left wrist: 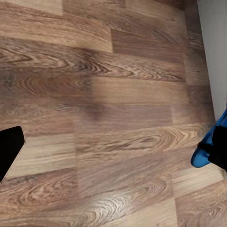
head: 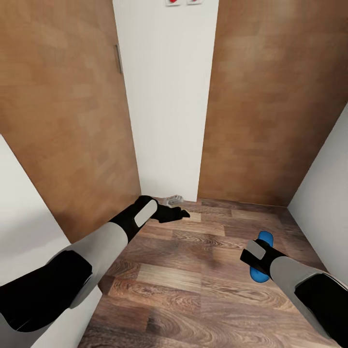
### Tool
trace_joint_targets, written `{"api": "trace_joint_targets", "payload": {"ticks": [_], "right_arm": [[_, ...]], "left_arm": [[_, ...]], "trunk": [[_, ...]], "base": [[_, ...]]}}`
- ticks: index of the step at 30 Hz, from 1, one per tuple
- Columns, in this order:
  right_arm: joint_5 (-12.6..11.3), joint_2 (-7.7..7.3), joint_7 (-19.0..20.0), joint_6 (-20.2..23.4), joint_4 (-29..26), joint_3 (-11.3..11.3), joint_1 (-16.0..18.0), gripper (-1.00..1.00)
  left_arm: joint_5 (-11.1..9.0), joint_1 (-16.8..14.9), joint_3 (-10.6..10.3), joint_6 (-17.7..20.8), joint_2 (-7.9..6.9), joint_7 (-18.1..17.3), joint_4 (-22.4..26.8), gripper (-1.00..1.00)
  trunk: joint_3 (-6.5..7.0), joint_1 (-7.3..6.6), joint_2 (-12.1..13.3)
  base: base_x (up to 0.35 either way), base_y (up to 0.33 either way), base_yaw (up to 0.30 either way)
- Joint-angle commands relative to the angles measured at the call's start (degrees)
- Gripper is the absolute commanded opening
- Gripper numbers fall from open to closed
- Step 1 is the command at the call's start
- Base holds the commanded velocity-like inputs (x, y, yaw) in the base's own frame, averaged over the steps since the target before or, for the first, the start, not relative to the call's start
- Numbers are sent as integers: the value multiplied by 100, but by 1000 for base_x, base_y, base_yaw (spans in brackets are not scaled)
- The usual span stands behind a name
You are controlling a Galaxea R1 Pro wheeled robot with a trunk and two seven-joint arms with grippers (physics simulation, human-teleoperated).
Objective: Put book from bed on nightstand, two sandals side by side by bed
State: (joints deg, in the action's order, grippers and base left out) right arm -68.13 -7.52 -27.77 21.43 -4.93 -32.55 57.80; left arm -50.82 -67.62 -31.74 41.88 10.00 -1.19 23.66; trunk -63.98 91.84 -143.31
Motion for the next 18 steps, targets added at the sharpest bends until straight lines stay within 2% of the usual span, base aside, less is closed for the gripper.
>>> {"api": "trace_joint_targets", "payload": {"ticks": [1,6,10,18], "right_arm": [[-45,-11,-15,37,-17,-69,-1,-100],[-50,-26,-9,37,-17,-461,-1,-100],[-59,-32,5,30,-17,-769,-5,-100],[-54,-56,41,28,-17,-820,-5,-100]], "left_arm": [[10,-6,-16,-54,0,-12,-35,100],[3,-6,-16,-349,0,-21,-254,100],[2,-6,-10,-431,0,-29,-431,100],[7,-6,-8,-454,0,-60,-780,100]], "trunk": [[18,-3,0],[128,-16,7],[200,-104,167],[344,-280,488]], "base": [[0,0,0],[0,0,0],[0,0,0],[0,0,0]]}}
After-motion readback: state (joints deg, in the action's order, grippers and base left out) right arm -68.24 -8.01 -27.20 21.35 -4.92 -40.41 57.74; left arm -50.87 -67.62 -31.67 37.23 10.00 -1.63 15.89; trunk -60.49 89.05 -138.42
